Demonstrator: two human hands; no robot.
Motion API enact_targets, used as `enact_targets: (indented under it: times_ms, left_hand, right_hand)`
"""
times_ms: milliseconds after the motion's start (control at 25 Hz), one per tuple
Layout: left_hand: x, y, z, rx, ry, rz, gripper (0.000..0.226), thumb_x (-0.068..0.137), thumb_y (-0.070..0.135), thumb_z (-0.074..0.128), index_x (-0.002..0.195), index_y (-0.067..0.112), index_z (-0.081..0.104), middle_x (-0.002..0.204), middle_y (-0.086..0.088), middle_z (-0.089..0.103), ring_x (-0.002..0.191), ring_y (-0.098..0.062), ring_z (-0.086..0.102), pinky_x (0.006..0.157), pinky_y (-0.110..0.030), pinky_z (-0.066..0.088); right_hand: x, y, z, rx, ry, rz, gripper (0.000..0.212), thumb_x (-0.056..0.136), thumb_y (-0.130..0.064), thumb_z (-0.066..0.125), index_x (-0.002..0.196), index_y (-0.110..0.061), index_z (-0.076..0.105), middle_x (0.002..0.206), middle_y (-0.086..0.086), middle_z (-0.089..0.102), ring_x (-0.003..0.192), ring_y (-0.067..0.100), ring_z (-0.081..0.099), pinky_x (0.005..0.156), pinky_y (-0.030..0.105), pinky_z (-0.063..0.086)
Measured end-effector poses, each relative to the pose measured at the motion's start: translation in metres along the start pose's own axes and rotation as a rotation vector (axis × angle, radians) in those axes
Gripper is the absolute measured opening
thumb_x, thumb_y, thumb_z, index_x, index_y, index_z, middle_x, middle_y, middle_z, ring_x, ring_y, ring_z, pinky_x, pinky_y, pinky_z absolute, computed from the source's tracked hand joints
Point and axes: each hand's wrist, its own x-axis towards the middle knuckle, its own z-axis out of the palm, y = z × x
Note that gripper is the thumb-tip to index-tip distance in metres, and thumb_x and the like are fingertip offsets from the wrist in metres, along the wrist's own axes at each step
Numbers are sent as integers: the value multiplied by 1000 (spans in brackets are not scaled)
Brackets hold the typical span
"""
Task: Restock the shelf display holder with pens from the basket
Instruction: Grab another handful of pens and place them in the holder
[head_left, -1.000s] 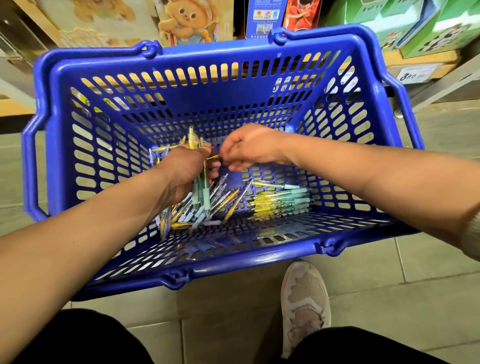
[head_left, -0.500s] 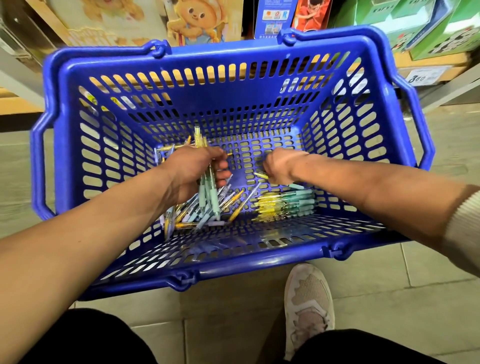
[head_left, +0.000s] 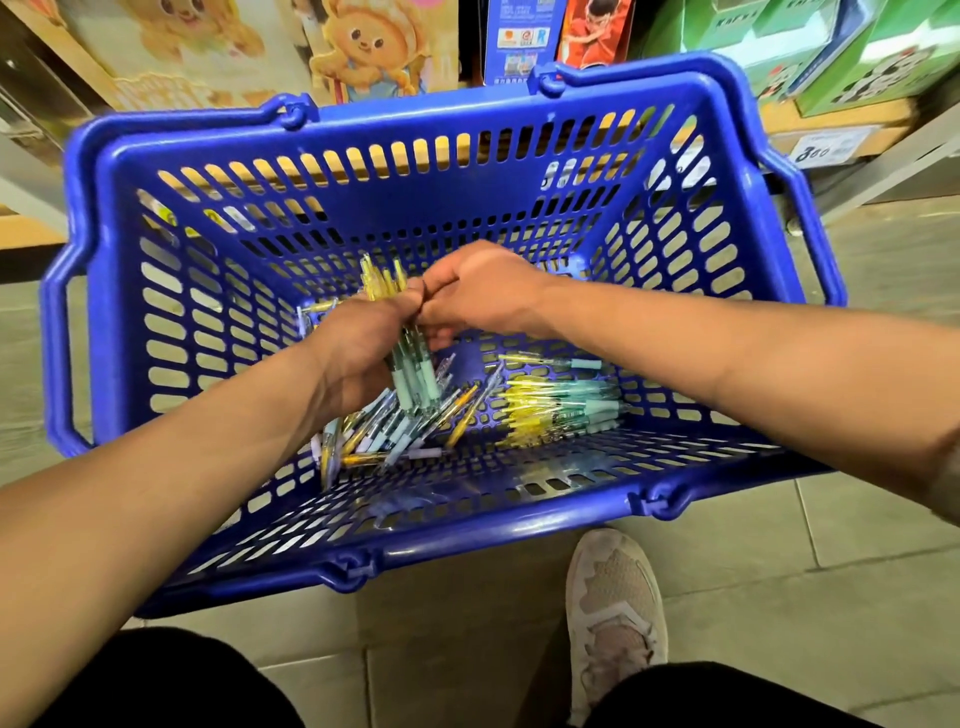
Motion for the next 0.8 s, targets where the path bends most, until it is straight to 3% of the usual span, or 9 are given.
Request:
enact_targets:
  times_ms: [120,160,240,320,400,520,680,800]
  left_hand:
    - [1,-2,0,59,57,27,60,102,27,58,151,1,35,118,-19,72,92,-25,74,88,-43,61]
    - [2,-3,1,71,74,36,62,102,28,58,153,3,34,116,-16,72,93,-25,73,89,-43,61]
    - [2,-2,2,106,95,39,54,103,31,56,148,6,44,101,-9,74,89,-23,71,84,-39,62]
    - [2,-1,0,102,82,25,52,103,31,56,147,6,44,84,-3,69,79,-19,68,70,-32,61]
    - [3,-1,-3,117,70,21,48,103,29,57,142,4,47,79,-1,61,67,-14,63,62,-28,57]
    - [2,-2,-5,135,55,14,32,101,22,61,127,4,55,78,-2,57,61,-12,60,70,-32,54]
    - [2,-1,-8,80,35,19,28,100,15,60,125,3,61,90,-8,73,81,-21,69,82,-37,60]
    - [4,-2,-9,50,46,15,23,102,17,58,120,7,66,108,-13,77,89,-25,73,75,-35,64]
  right_hand:
    - [-2,9,-9,136,-99,27,9,93,-5,69,95,-11,74,94,14,77,90,23,76,84,32,62]
    - [0,14,-13,-9,-74,51,8,94,-9,68,96,-14,74,94,10,77,90,20,76,81,30,62]
    - [7,29,-21,-646,-48,130,13,97,-21,65,107,-20,72,101,0,74,94,18,73,81,28,60]
    - [7,50,-26,-1072,-71,264,26,98,-23,63,123,-15,66,109,2,68,98,20,68,85,31,59]
    - [2,71,-27,-1114,-129,374,31,97,-19,64,127,-11,60,102,4,63,90,20,66,75,27,57]
    - [-5,87,-25,-1126,-160,385,26,97,-14,65,121,-7,60,84,2,53,70,14,60,52,21,44]
    - [1,71,-32,-1135,-122,318,22,99,-22,62,119,-11,65,87,0,60,80,16,63,64,23,49]
    - [6,40,-40,-839,-57,222,21,94,-42,67,95,-22,71,88,-3,72,80,12,68,71,26,56]
